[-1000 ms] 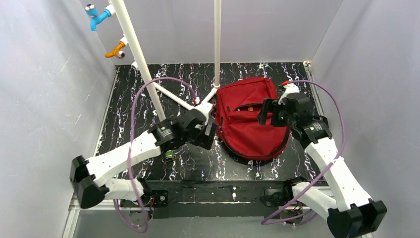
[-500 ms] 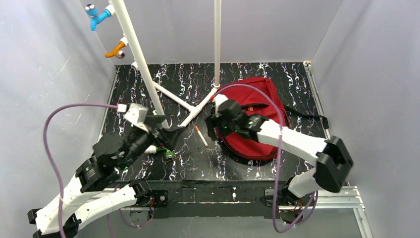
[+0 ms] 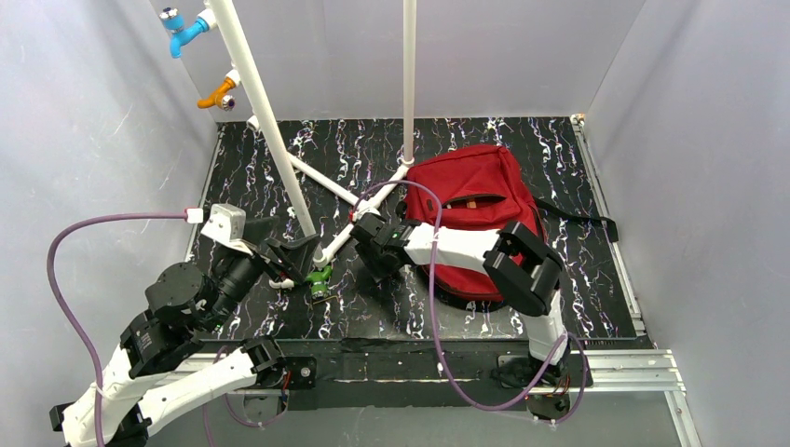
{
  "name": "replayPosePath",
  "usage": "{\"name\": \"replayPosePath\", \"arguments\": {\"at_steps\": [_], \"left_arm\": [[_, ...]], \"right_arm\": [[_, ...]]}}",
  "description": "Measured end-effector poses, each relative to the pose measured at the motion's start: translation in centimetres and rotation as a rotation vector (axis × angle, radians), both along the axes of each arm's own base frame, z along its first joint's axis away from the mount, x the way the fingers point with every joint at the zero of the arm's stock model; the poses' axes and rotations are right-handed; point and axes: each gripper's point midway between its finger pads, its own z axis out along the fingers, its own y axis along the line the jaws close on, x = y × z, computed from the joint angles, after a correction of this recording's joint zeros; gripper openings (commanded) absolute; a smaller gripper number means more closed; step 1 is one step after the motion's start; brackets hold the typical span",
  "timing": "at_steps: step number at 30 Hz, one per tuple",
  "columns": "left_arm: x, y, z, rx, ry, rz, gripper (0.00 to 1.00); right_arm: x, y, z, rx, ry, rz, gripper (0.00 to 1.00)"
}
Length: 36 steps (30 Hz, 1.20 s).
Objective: Pack the student bag
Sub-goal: Pick up the stationery from the center of the board.
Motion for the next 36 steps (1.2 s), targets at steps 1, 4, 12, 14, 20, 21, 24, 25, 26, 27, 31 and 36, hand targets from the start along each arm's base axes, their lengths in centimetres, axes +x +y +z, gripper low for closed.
{"name": "replayPosePath", "arguments": {"at_steps": [1,4,12,14,20,21,24,25,26,27,31,36], "left_arm": [[0.0,0.0,-0.1,0.004,0.003,0.003,0.98],[0.1,0.0,-0.2,0.009,0.006,0.002,0.98],[0.2,-0.1,-0.5,0.025,0.012,0.002,0.98],[0.2,-0.1,-0.6,0.031,0.012,0.002,0.98],[0.2,-0.2,-0.8,0.042,0.014,0.002,0.98],[0.3,-0.2,-0.8,0.046,0.015,0.002,0.98],[0.5,-0.6,-1.1,0.06,0.025,0.002,0.98],[0.6,-0.8,-1.2,0.066,0.029,0.001,0.98],[0.8,-1.0,-1.4,0.074,0.033,0.001,0.98],[0.9,-1.1,-1.6,0.081,0.039,0.001,0.98],[1.3,-2.2,-1.9,0.099,0.051,-0.013,0.98],[1.9,-4.0,-2.1,0.108,0.061,-0.047,0.98]], "right_arm": [[-0.1,-0.2,-0.5,-0.016,0.007,-0.005,0.58],[0.3,0.1,-0.4,-0.016,-0.003,-0.014,0.49],[0.3,0.7,-0.7,-0.019,-0.009,-0.007,0.21],[0.0,0.9,-0.8,-0.018,-0.013,0.005,0.13],[-0.6,0.1,-0.4,-0.063,-0.022,0.048,0.01],[-0.7,-0.1,-0.1,-0.074,-0.023,0.056,0.01],[-0.5,-0.6,2.5,-0.076,-0.057,0.088,0.01],[-0.3,-0.5,4.3,-0.048,-0.081,0.097,0.01],[-0.1,-0.5,5.9,-0.02,-0.102,0.103,0.01],[0.0,-0.6,7.9,0.022,-0.123,0.112,0.01],[0.7,-1.7,14.8,0.192,-0.147,0.151,0.01],[1.3,-6.5,16.3,0.308,-0.06,0.154,0.01]]}}
